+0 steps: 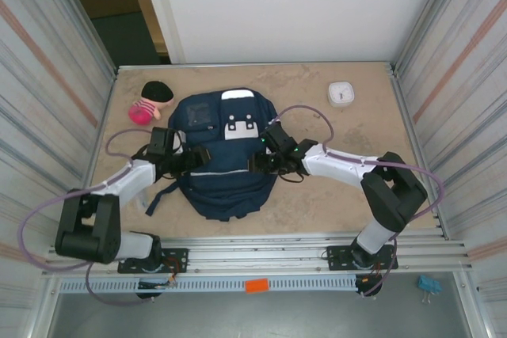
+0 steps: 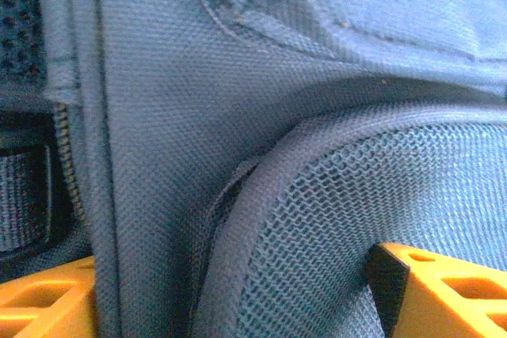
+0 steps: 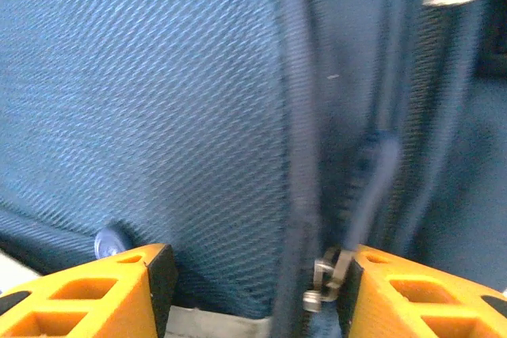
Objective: Pack the student bag
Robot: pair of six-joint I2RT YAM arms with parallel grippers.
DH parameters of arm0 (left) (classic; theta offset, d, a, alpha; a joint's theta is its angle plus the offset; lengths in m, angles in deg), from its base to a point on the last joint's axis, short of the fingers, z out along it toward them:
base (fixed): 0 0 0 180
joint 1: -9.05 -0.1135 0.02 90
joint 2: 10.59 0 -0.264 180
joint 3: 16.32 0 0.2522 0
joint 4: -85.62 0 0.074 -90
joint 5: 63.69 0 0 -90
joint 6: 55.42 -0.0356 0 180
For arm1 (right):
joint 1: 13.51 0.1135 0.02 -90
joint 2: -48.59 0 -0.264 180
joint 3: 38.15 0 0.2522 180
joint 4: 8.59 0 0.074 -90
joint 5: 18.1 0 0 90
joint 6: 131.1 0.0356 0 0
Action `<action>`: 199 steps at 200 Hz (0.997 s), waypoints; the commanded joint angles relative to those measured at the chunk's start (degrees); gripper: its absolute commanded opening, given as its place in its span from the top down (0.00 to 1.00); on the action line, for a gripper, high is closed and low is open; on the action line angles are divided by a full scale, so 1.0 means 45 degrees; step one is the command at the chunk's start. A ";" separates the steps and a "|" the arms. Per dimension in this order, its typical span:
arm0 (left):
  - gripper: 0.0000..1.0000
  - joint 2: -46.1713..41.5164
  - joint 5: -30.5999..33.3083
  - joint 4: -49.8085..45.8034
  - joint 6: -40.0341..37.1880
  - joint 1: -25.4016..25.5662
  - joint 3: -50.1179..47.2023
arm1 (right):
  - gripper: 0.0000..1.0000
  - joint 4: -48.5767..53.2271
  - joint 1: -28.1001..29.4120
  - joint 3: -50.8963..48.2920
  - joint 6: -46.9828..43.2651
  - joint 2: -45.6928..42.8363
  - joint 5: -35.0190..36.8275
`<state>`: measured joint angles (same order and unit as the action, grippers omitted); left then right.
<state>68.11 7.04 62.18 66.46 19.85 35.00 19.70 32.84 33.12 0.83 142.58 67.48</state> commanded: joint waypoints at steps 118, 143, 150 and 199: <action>0.19 -0.3254 0.2598 -0.1448 -0.6293 0.0634 0.2350 | 0.41 -0.0040 0.0544 -0.0387 -0.0125 -0.3821 0.0983; 0.24 -0.5180 0.0790 -0.1135 -1.0897 0.1498 0.1312 | 0.40 0.0271 -0.0682 -0.0766 -0.1125 -0.4977 0.0072; 0.26 -0.5536 0.0027 -0.1318 -1.2239 0.1846 0.1043 | 0.40 0.0161 -0.1081 -0.0923 -0.1352 -0.5187 -0.0247; 0.25 -0.5201 0.0498 -0.2102 -1.6899 0.5292 0.0256 | 0.40 -0.0908 -0.2911 -0.1450 -0.1850 -0.5541 -0.1845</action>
<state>41.60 8.29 55.12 4.54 39.31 37.77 18.04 21.45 27.75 -4.46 117.84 64.02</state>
